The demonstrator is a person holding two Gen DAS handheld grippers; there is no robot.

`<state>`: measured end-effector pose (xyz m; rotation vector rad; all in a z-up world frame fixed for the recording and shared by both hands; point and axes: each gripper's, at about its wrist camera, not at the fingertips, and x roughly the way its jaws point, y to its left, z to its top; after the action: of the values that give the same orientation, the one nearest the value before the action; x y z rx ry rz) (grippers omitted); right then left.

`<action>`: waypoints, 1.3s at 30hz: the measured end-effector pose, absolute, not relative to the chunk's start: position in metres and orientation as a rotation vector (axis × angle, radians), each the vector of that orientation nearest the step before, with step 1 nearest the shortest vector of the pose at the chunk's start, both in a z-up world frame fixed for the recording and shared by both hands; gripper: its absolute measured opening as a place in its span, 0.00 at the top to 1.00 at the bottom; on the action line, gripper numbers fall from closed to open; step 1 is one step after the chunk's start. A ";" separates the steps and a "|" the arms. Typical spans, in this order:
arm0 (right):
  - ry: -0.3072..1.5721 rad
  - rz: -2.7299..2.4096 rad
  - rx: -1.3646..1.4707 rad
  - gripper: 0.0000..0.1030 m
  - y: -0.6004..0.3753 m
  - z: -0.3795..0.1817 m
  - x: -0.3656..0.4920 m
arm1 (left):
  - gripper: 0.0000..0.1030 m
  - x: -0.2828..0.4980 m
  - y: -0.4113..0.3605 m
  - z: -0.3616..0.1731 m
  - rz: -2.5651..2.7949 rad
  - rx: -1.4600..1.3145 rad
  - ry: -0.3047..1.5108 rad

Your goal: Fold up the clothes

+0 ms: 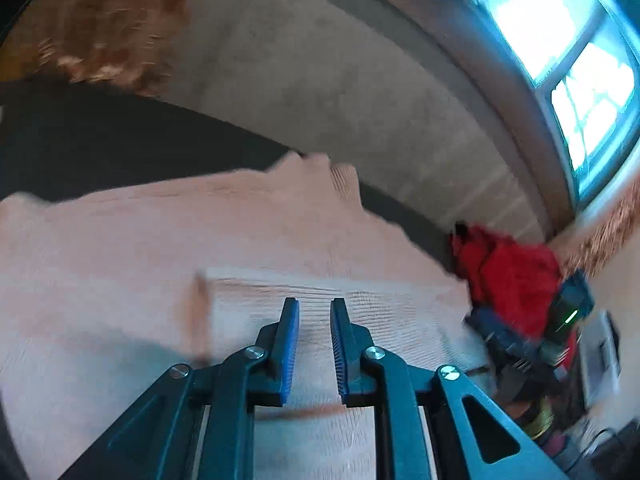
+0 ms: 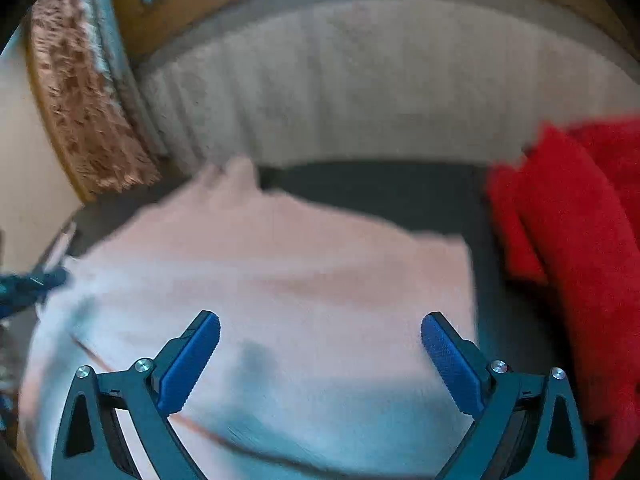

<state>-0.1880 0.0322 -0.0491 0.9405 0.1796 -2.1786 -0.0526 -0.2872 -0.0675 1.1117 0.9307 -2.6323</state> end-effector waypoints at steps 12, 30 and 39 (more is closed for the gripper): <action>0.389 -2.129 1.027 0.00 -0.033 -0.099 -0.216 | 0.95 -0.059 -0.310 -0.122 -2.587 0.977 1.116; 0.137 -1.860 0.939 0.18 -0.095 -0.057 -0.263 | 0.65 -0.151 -0.360 -0.075 -2.664 1.173 0.906; 0.144 -1.759 1.063 0.26 -0.175 -0.085 -0.338 | 0.64 -0.227 -0.393 -0.095 -2.662 1.291 0.900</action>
<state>-0.3379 -0.1746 -0.0848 1.0631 0.1436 -1.7586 -0.2265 -0.3933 -0.0947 1.2908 0.9004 -2.6618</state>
